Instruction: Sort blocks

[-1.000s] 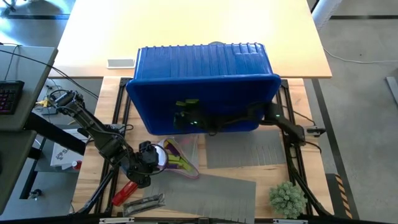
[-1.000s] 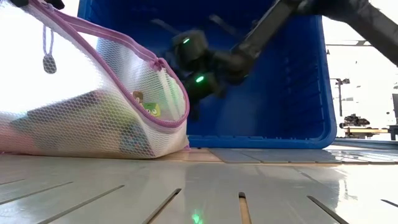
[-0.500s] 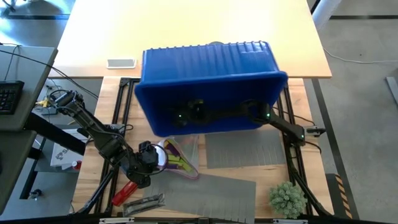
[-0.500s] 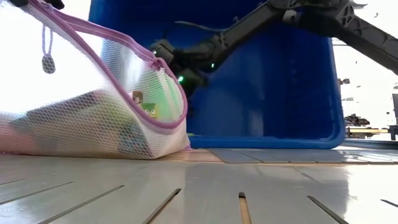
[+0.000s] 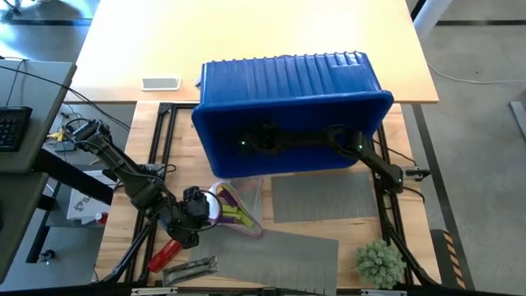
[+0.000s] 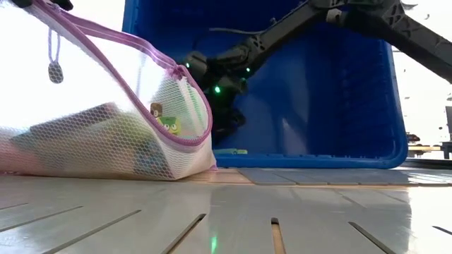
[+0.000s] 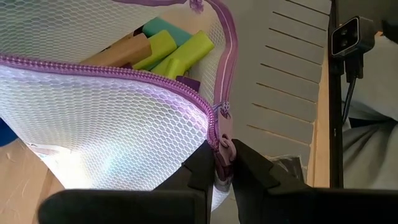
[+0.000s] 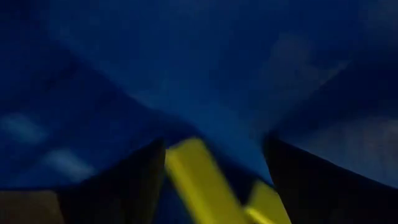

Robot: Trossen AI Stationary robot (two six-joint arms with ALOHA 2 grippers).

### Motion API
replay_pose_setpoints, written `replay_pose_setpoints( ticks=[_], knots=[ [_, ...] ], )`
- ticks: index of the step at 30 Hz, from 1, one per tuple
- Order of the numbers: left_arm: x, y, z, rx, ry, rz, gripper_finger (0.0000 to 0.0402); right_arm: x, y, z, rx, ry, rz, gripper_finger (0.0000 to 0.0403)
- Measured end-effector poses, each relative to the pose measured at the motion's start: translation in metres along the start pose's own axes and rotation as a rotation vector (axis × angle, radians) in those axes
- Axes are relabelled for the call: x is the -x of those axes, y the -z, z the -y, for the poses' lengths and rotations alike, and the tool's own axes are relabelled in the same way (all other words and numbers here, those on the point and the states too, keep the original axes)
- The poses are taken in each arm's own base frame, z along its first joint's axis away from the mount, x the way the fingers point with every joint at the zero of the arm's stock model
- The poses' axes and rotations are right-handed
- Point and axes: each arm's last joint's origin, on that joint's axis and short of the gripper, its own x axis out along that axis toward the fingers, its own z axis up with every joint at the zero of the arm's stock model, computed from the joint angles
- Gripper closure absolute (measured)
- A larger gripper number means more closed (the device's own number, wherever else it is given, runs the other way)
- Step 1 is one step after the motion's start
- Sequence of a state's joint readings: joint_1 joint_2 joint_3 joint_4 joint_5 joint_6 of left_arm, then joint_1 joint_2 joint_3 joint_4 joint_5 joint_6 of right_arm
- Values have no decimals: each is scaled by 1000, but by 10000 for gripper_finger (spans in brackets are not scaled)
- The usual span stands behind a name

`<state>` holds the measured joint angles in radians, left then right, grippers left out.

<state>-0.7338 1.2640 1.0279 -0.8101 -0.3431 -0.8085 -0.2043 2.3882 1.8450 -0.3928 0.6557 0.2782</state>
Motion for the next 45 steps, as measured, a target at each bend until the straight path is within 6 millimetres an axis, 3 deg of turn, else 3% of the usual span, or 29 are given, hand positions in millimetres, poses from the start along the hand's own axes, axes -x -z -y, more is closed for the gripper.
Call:
replay_pose_setpoints(
  ticks=[8,11,13,16,19,22,24,31,34,36,40,45],
  knots=[
    [0,0,0,0,0,0,378,-14,32,21,-318,125,-40,142],
    [0,0,0,0,0,0,378,-12,36,23,-327,93,-82,142],
    [0,0,0,0,-1,0,378,0,36,25,-278,84,-146,142],
    [0,0,0,0,0,0,378,34,34,26,-182,87,-206,142],
    [0,0,0,0,-2,1,378,75,19,32,-149,132,-136,142],
    [0,0,0,0,1,-1,378,91,15,40,-163,177,-69,142],
    [0,0,0,1,1,0,378,87,24,42,-185,200,-68,142],
    [0,0,0,0,0,-1,378,45,72,57,-388,149,-135,142],
    [0,-1,-3,54,-46,35,378,39,78,60,-419,57,-215,142],
    [2,-4,-12,158,-149,113,378,41,80,61,-390,17,-274,142],
    [3,-8,-17,223,-200,176,378,65,79,54,-314,-13,-277,142],
    [0,-9,-17,230,-185,141,378,94,57,58,-312,-24,-140,142]
  ],
)
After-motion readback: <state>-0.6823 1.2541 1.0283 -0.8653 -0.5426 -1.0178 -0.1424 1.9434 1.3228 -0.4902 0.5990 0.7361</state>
